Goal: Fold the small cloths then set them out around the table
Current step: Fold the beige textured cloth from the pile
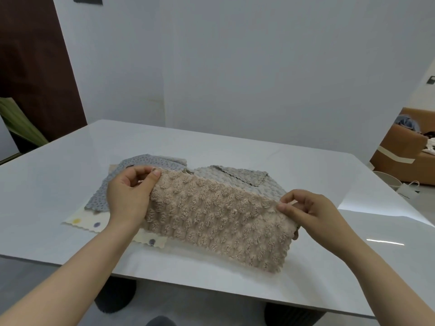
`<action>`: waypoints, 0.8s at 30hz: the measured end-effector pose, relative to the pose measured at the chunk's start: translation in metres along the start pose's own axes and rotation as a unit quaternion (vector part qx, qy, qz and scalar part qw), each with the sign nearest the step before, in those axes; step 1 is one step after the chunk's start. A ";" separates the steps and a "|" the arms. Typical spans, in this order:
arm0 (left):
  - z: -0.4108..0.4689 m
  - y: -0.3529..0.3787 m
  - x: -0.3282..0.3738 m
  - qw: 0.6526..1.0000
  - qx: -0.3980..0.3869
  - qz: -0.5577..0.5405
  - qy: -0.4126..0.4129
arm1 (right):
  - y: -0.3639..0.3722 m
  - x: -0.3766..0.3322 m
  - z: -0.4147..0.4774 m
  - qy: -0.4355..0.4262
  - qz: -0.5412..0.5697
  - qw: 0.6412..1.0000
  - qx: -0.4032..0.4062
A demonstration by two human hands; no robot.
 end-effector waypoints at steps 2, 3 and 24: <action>0.000 0.000 0.000 1.000 -0.004 -0.003 -0.002 | -0.003 0.004 0.001 0.013 -0.006 0.999 0.029; -0.001 0.001 -0.001 1.000 -0.007 0.000 -0.001 | -0.004 0.006 0.002 0.020 -0.017 0.999 0.037; -0.034 0.032 0.030 0.992 -0.125 -0.020 -0.014 | 0.034 -0.033 -0.008 0.006 0.187 0.975 -0.122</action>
Point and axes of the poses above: each hand's wrist, its own z-axis towards the middle knuckle, its own y-axis out of the palm, x = y × z, the point moved 10 cm from there along z, towards the middle knuckle, and after that the axes turned 9 degrees about y, right-handed, at the moved point
